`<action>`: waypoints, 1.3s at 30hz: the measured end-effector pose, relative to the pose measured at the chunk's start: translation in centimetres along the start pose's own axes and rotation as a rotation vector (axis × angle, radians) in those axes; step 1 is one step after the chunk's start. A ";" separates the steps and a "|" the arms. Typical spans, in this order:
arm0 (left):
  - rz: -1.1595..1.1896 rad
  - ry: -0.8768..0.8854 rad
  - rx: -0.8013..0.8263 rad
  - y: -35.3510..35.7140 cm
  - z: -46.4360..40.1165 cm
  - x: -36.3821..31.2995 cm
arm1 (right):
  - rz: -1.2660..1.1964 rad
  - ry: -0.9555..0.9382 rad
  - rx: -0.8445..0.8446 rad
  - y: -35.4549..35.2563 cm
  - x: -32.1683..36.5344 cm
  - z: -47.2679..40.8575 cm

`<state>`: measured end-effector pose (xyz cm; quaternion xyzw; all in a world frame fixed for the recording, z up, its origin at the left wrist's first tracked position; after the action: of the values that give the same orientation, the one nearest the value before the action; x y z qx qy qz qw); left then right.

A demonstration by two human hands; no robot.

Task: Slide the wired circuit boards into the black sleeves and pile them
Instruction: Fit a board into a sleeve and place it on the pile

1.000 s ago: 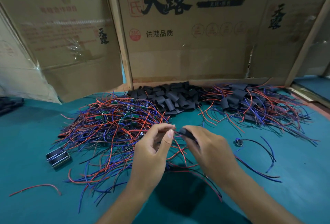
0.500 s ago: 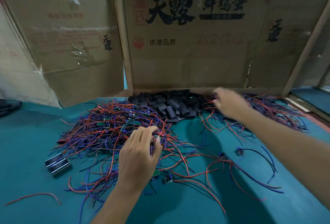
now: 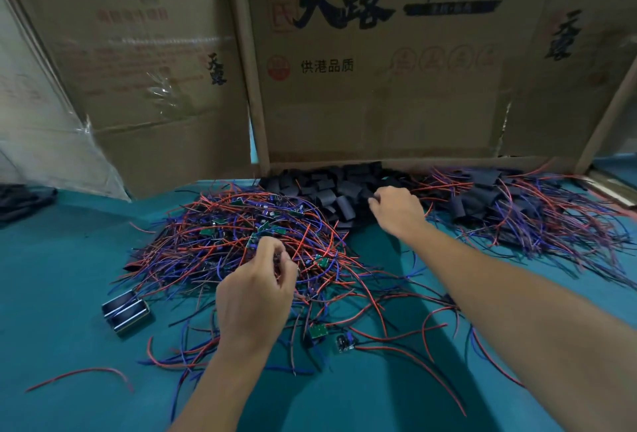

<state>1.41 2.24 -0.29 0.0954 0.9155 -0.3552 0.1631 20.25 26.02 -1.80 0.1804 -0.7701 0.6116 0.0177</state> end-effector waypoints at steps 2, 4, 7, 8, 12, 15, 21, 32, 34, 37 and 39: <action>0.006 -0.013 0.029 0.2 -0.1 0.3 | -0.185 0.001 -0.026 -1.4 -0.2 1.4; 0.033 -0.080 0.019 0.0 -0.3 1.3 | -0.344 -0.012 -0.089 -2.8 -0.8 3.9; 0.080 -0.202 -0.031 -0.4 -0.5 2.8 | -0.292 -0.092 -0.063 -2.5 -1.3 7.9; 0.092 -0.243 -0.045 -0.5 -0.6 3.3 | -0.253 -0.111 -0.019 -1.8 -1.5 8.8; 0.012 -0.319 -0.037 -0.5 -0.8 5.1 | -0.257 -0.018 -0.005 -1.0 -1.9 8.7; -0.163 -0.242 0.042 0.4 -0.9 5.7 | -0.123 0.024 0.029 -0.7 -1.1 7.3; -0.250 -0.126 0.022 1.4 -1.2 5.1 | -0.014 0.020 0.125 1.1 0.0 6.2; -0.297 -0.212 0.141 0.1 -2.1 4.4 | -0.874 0.219 0.108 -2.2 -1.8 13.9; -0.266 -0.288 0.160 -0.6 -2.5 5.0 | -1.094 0.315 0.148 -1.6 -2.7 15.9; -0.060 -0.323 0.116 -2.3 -2.8 5.2 | -1.221 0.340 0.185 -1.9 -3.4 17.1; 0.185 -0.391 0.042 -3.7 -2.7 5.4 | -1.175 0.294 0.178 -2.4 -3.6 17.0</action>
<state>-5.31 1.71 1.91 0.1115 0.8460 -0.3697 0.3676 27.58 10.39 -4.70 0.4895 -0.4772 0.5802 0.4427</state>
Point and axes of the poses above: each hand's wrist, its own z-axis away from the middle knuckle, its own y-axis out of the palm, x = y × z, the point moved 6 cm from there along -z, towards the middle knuckle, and after that the axes turned 2 degrees about z, right-handed, at the moved point
